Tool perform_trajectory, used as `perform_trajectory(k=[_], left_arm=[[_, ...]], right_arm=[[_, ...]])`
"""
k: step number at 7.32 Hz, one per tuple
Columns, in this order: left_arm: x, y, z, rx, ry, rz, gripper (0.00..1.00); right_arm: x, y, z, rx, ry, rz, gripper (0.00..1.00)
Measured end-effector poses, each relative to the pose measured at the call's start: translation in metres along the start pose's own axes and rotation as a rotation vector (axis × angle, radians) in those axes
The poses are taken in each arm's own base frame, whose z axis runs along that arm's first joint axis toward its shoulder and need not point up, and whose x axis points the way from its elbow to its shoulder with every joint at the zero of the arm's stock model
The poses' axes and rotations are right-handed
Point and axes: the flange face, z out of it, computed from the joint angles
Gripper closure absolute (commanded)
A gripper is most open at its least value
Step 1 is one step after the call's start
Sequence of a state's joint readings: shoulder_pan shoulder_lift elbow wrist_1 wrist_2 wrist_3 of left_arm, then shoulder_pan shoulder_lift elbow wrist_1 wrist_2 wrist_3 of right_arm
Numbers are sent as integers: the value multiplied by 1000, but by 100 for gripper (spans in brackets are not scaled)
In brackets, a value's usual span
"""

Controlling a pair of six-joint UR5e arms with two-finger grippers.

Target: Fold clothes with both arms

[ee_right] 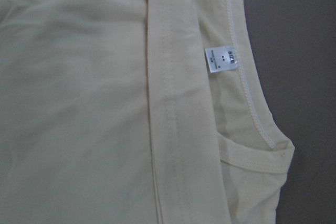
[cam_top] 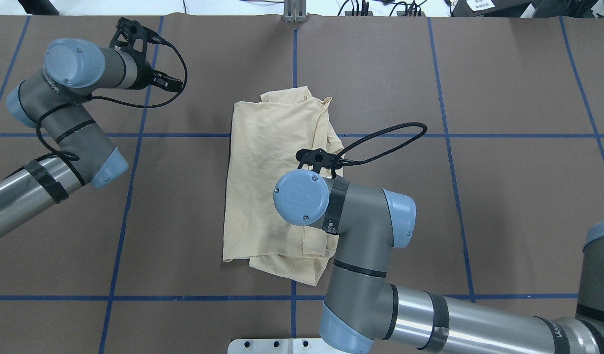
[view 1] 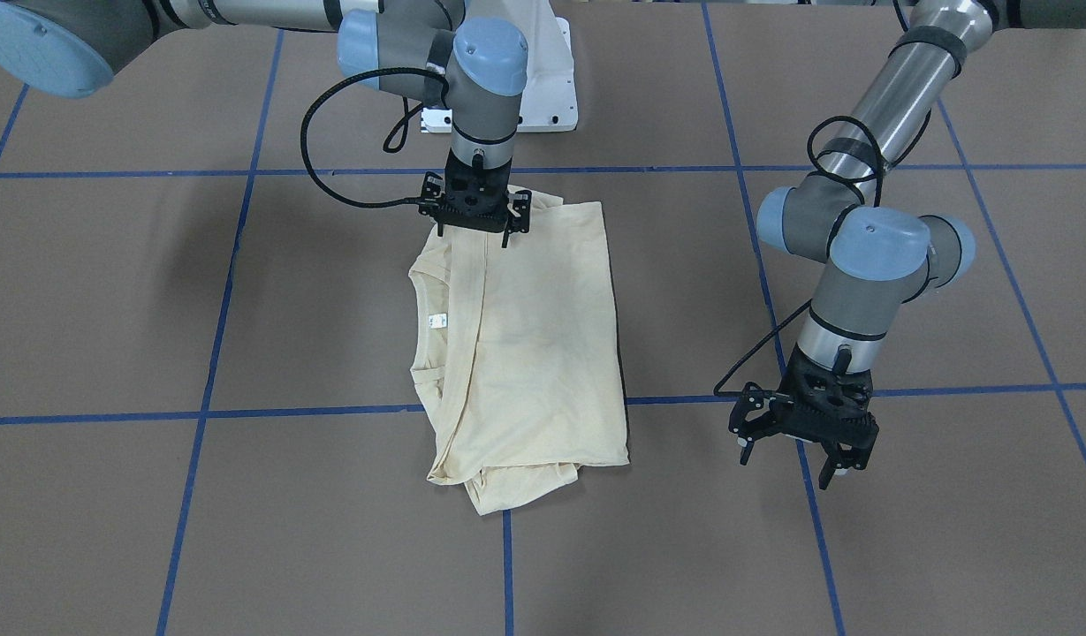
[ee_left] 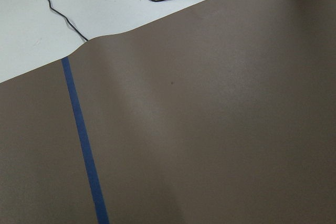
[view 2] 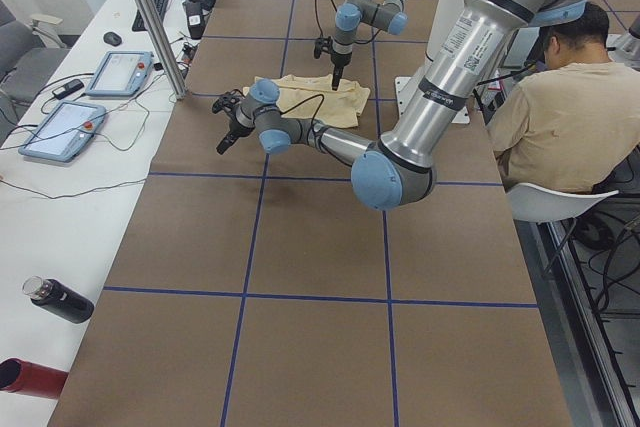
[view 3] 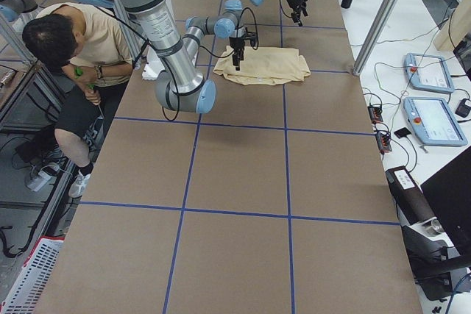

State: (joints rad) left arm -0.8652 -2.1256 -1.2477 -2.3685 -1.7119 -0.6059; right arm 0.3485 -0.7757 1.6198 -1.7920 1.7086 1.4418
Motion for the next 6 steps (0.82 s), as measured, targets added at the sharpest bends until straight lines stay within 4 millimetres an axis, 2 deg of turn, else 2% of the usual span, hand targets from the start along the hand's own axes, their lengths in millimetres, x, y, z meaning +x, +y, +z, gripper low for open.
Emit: perform_trajectory(k=[1, 4, 6], left_arm=[[0, 0, 0, -1, 0, 0, 0], [-5, 7, -1, -2, -2, -1, 0], [-5, 8, -3, 1, 1, 0, 0]], right_arm=[[-6, 8, 2, -28, 28, -26, 0], [-17, 13, 34, -63, 120, -118, 0], [-19, 12, 32, -78, 175, -165, 0]])
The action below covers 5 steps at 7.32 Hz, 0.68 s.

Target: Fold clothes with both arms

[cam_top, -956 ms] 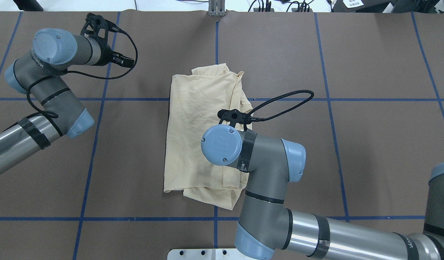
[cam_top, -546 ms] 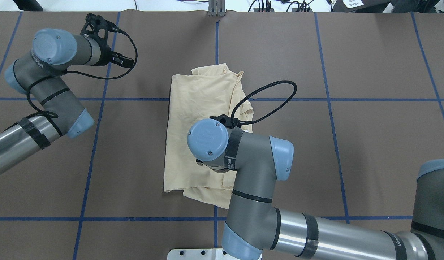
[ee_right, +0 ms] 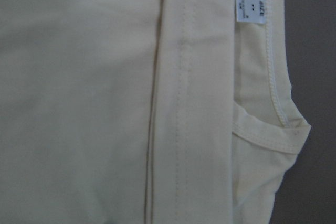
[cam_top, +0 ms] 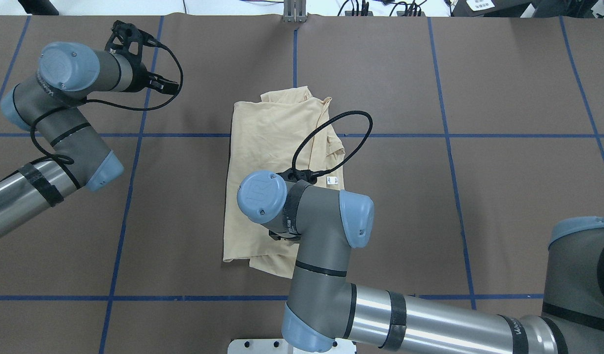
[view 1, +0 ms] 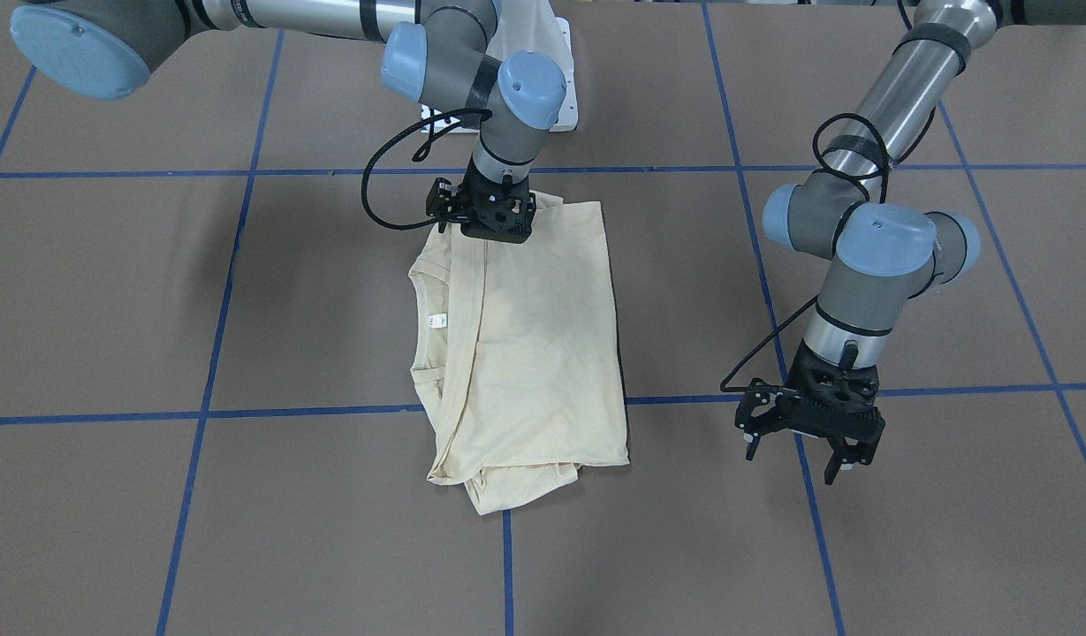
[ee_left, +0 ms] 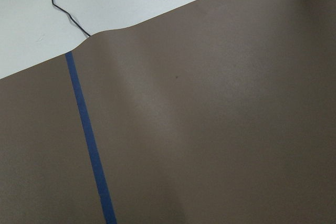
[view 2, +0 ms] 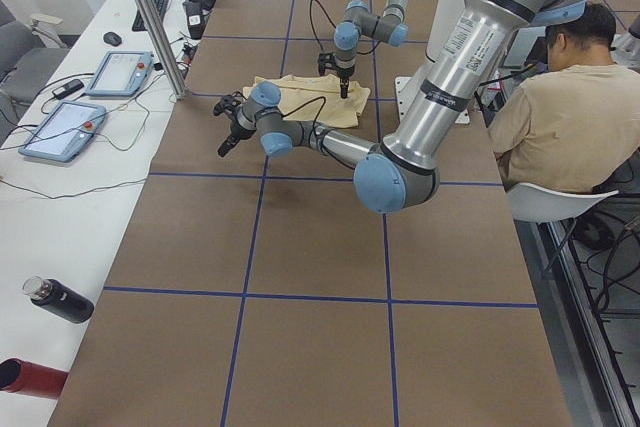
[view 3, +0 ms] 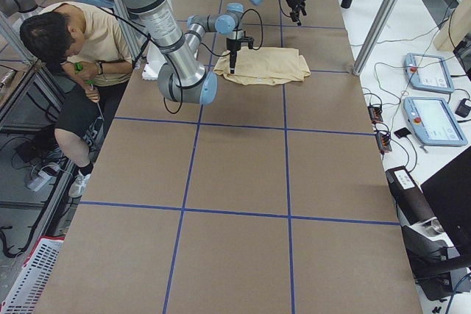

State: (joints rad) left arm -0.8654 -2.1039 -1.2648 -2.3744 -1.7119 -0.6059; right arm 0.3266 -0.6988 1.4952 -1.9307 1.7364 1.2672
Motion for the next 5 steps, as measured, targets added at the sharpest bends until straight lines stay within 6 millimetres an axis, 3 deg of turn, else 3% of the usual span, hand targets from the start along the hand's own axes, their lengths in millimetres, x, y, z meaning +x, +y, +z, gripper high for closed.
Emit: perform_trajectory(k=[5], left_arm=[[1, -1, -1, 2, 2, 1, 0]], right_arm=[[6, 1, 2, -15, 57, -32, 2]])
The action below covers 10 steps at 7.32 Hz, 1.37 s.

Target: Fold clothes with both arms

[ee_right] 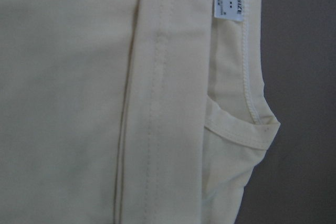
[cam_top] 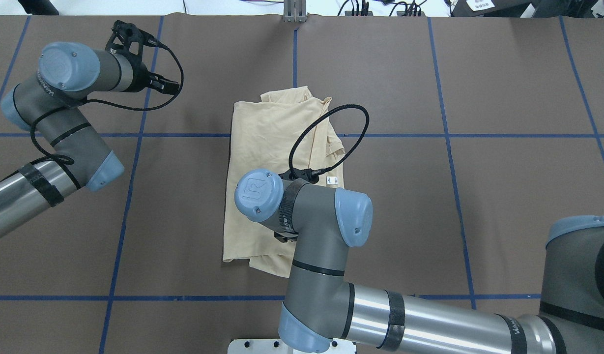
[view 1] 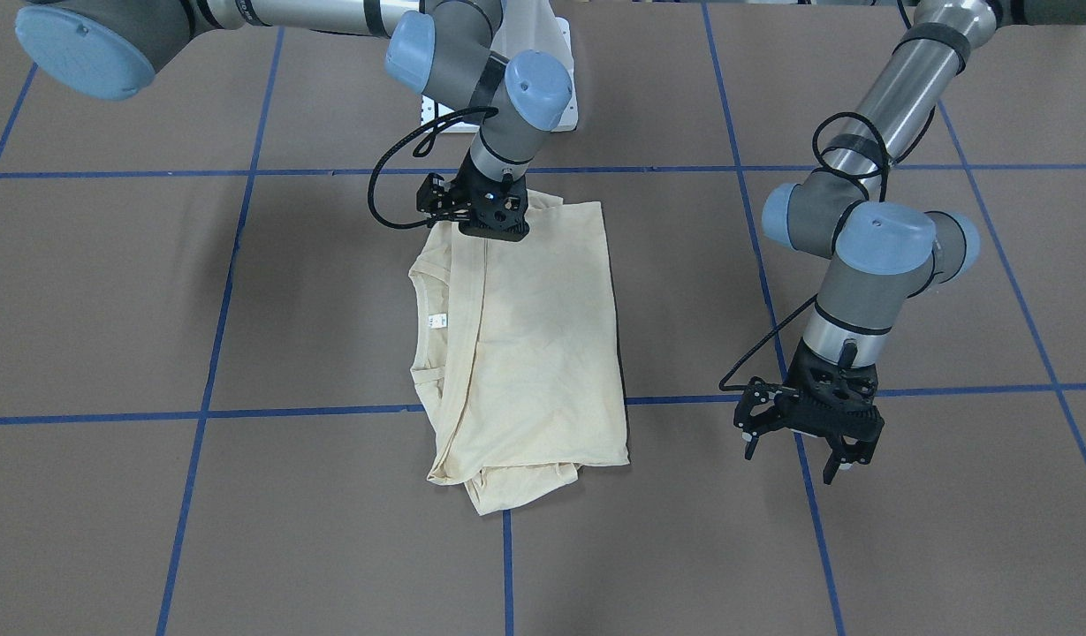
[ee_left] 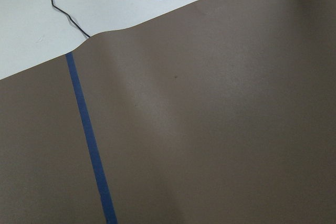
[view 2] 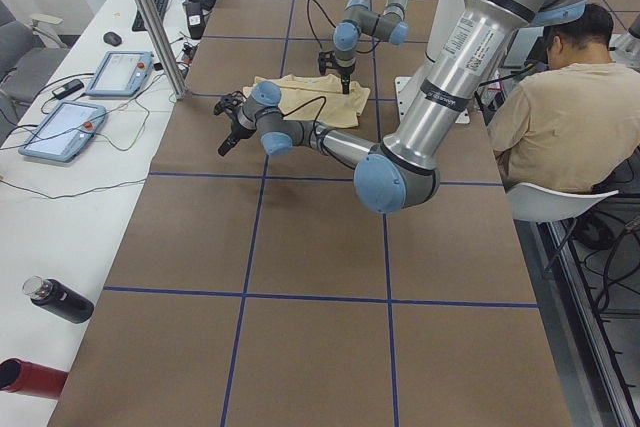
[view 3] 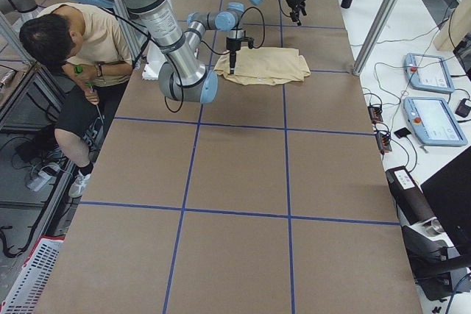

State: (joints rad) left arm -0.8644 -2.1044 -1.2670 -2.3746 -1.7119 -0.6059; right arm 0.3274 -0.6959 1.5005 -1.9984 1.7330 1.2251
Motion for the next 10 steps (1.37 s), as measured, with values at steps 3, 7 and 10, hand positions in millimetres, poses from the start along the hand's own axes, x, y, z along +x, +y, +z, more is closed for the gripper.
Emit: perform_trajectory(k=[3, 7, 10], left_arm=[[0, 0, 0, 0, 0, 0, 0], [1, 0, 0, 0, 1, 0, 0], [1, 0, 0, 0, 1, 0, 0]], right_arm=[[0, 0, -1, 7, 1, -1, 67], [34, -2, 0, 16, 36, -34, 72], [118, 35, 18, 53, 63, -113, 0]])
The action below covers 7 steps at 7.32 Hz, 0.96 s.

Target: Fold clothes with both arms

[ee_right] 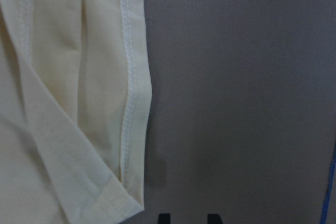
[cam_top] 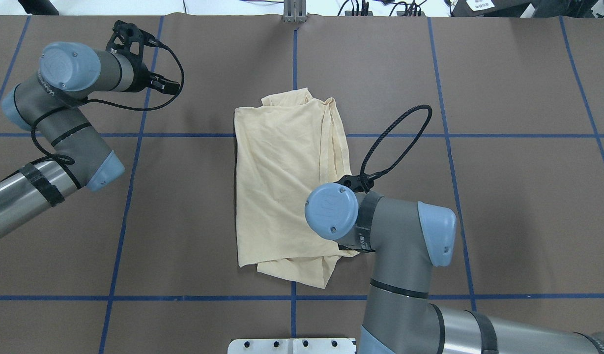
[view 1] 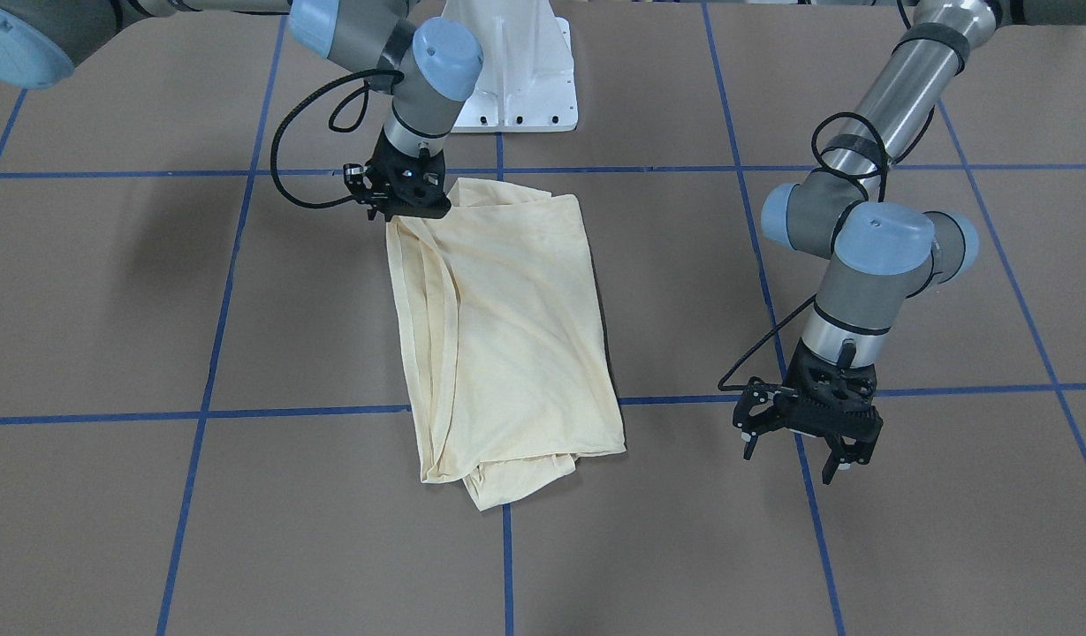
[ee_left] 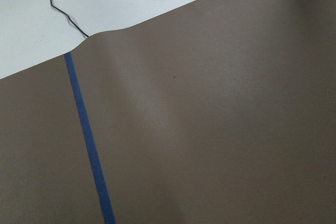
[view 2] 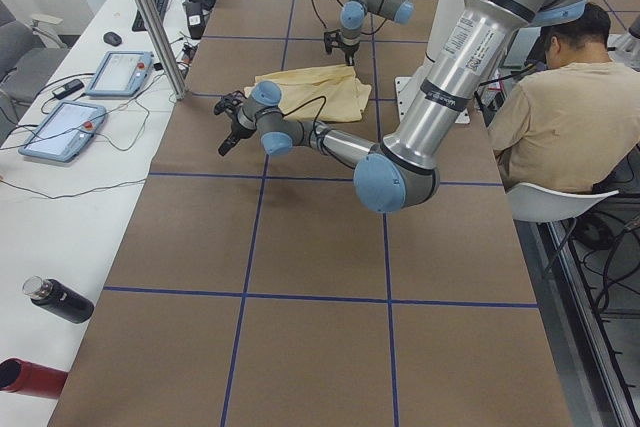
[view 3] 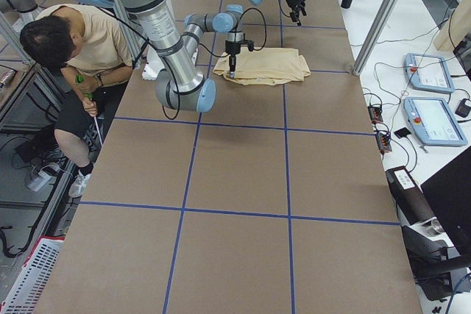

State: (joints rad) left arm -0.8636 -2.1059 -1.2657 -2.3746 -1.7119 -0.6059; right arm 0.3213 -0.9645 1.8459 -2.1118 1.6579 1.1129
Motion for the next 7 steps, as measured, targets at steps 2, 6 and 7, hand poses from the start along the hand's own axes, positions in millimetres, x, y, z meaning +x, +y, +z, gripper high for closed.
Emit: perform_trajectory(k=[2, 6, 7], left_arm=[[0, 0, 0, 0, 0, 0, 0], [-1, 1, 0, -1, -1, 0, 0], [-1, 1, 0, -1, -1, 0, 0]], right_arm=[[6, 15, -8, 24, -21, -9, 0], [-29, -41, -31, 150, -206, 36, 31], [-38, -68, -35, 177, -240, 58, 40]])
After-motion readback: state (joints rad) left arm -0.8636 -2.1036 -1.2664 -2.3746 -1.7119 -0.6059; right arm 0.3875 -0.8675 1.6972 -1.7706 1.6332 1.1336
